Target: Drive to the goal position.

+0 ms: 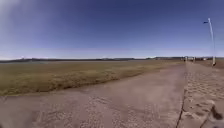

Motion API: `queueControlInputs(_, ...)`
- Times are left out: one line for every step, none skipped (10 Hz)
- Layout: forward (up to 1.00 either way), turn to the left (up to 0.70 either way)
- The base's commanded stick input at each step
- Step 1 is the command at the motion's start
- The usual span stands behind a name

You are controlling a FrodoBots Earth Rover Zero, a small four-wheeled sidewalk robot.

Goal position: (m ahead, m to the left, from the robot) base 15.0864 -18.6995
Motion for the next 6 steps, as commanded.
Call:
queueControlInputs(1.00, -0.38)
queueControlInputs(0.62, 0.00)
queueControlInputs(0.14, 0.00)
queueControlInputs(0.00, 0.00)
queueControlInputs(0.00, 0.00)
queueControlInputs(0.00, 0.00)
